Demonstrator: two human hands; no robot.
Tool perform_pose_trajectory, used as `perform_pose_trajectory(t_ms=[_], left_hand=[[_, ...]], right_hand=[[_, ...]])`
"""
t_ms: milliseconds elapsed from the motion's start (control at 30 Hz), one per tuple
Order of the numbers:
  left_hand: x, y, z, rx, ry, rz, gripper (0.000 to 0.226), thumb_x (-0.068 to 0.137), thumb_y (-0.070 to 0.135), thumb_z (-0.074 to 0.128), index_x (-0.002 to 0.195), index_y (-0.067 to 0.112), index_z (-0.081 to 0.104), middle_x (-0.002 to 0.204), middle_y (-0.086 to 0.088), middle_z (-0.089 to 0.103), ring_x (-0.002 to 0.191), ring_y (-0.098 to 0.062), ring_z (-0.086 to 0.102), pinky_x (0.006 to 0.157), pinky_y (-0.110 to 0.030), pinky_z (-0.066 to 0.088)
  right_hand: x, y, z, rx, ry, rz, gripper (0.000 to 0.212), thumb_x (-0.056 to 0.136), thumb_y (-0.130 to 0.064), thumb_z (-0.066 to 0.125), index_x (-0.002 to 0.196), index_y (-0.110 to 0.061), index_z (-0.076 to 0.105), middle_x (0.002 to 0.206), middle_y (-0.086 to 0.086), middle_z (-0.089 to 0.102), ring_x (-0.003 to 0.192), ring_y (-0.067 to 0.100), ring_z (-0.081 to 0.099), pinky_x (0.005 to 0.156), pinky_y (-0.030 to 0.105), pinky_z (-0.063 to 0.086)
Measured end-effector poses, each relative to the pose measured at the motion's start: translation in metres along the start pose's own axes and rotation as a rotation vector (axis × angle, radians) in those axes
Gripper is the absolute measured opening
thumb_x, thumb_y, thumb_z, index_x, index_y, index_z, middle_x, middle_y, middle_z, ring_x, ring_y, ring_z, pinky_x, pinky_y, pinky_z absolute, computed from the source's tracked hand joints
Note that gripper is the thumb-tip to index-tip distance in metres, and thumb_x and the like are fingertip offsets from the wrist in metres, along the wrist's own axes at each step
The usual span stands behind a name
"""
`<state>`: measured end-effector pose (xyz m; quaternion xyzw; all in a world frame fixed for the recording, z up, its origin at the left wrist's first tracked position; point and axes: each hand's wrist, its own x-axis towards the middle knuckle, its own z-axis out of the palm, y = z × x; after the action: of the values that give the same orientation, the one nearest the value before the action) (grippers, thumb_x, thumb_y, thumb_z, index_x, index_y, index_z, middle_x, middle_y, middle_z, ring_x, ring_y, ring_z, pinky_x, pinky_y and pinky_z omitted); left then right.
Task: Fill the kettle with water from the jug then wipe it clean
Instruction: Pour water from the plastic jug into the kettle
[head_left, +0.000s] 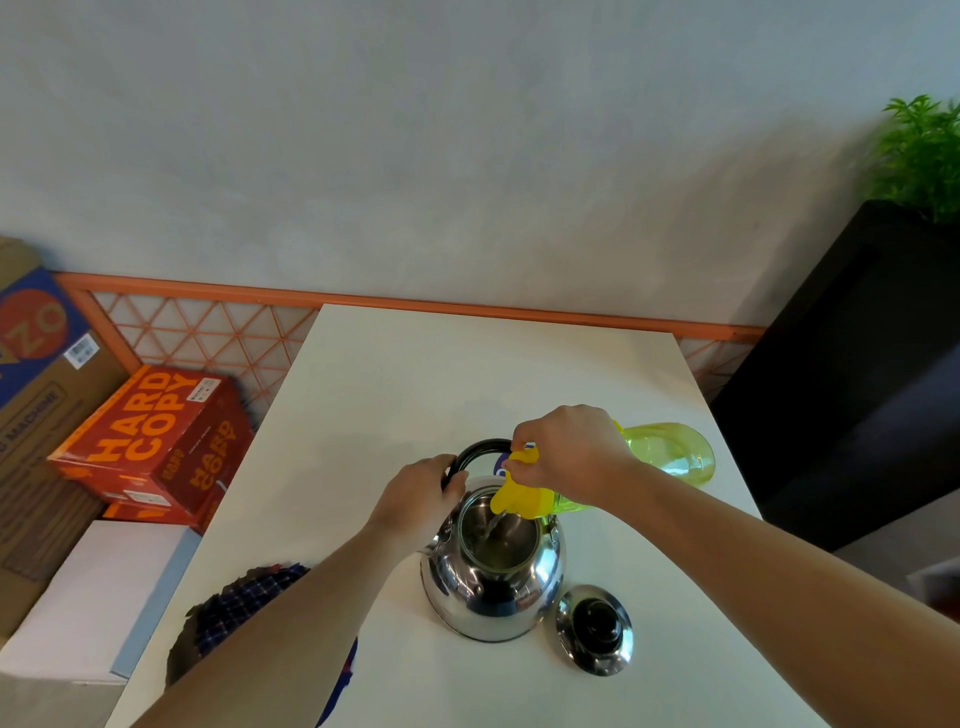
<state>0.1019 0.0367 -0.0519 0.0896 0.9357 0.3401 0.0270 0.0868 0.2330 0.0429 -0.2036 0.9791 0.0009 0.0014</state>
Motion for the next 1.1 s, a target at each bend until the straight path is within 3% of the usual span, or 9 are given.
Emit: perform_pose_trajectory(t_ms=[333, 1100], left_hand=[[-0.0004, -0.0002, 0.0000, -0.002, -0.004, 0.002, 0.030, 0.098, 0.035, 0.042, 0.112, 0.017, 0.061, 0.076, 0.007, 0.059, 0.065, -0.006, 0.055, 0.055, -0.017, 0.035], [-0.0007, 0.0026, -0.0012, -0.013, -0.010, -0.009, 0.029, 0.098, 0.035, 0.042, 0.111, 0.016, 0.060, 0.073, 0.010, 0.055, 0.063, -0.003, 0.053, 0.053, -0.013, 0.031]], right_hand=[[-0.0003, -0.0003, -0.0001, -0.010, 0.008, -0.002, 0.038, 0.081, -0.062, 0.045, 0.101, -0.036, 0.064, 0.067, -0.007, 0.052, 0.065, 0.018, 0.045, 0.055, 0.027, 0.029], [-0.0006, -0.0026, -0.0012, -0.015, -0.008, 0.005, 0.038, 0.081, -0.062, 0.045, 0.102, -0.036, 0.063, 0.080, -0.004, 0.065, 0.069, 0.019, 0.047, 0.058, 0.028, 0.032]])
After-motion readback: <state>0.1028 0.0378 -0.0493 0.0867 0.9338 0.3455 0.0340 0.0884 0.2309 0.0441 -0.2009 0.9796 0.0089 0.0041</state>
